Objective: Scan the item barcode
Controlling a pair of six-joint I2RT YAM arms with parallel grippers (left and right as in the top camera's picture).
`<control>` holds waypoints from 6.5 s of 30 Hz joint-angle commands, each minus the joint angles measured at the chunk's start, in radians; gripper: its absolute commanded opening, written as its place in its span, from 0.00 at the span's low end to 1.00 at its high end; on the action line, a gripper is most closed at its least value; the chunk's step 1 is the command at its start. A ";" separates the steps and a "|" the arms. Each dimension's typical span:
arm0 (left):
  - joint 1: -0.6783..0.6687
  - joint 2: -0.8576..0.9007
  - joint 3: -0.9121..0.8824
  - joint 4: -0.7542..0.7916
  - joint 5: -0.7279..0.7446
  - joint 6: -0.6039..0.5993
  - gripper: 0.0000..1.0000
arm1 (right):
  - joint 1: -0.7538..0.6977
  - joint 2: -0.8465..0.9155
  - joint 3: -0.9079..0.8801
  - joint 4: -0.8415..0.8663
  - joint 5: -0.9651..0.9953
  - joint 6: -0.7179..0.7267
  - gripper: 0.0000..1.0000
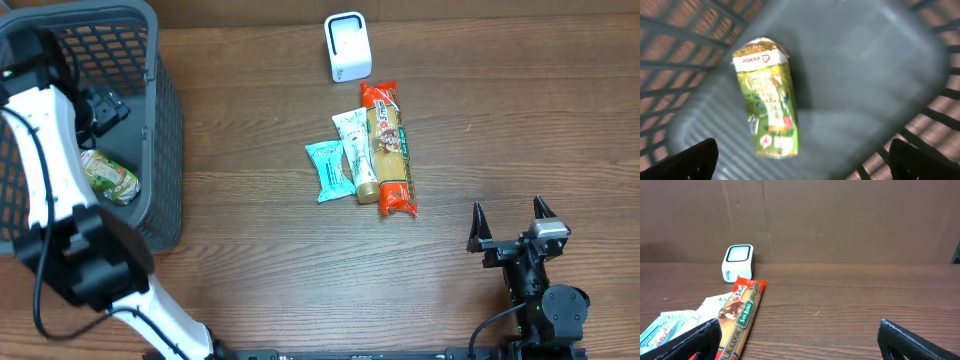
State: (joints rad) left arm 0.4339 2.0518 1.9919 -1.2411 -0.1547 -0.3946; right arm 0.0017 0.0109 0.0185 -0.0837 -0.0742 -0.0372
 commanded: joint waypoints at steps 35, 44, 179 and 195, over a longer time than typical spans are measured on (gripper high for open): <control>0.022 0.281 0.178 -0.200 -0.118 0.037 0.04 | 0.004 -0.008 -0.010 0.004 -0.005 -0.013 1.00; 0.003 0.084 0.531 -0.258 0.208 0.032 0.04 | 0.004 -0.008 -0.010 0.004 -0.005 -0.013 1.00; 0.069 -0.318 -0.355 0.238 0.367 0.283 1.00 | 0.004 -0.008 -0.010 0.004 -0.005 -0.013 1.00; 0.023 0.010 -0.355 0.253 0.345 0.470 1.00 | 0.004 -0.008 -0.010 0.004 -0.005 -0.013 1.00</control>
State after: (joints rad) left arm 0.4889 2.0232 1.6367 -1.0042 0.1909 0.0311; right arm 0.0017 0.0109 0.0185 -0.0830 -0.0742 -0.0376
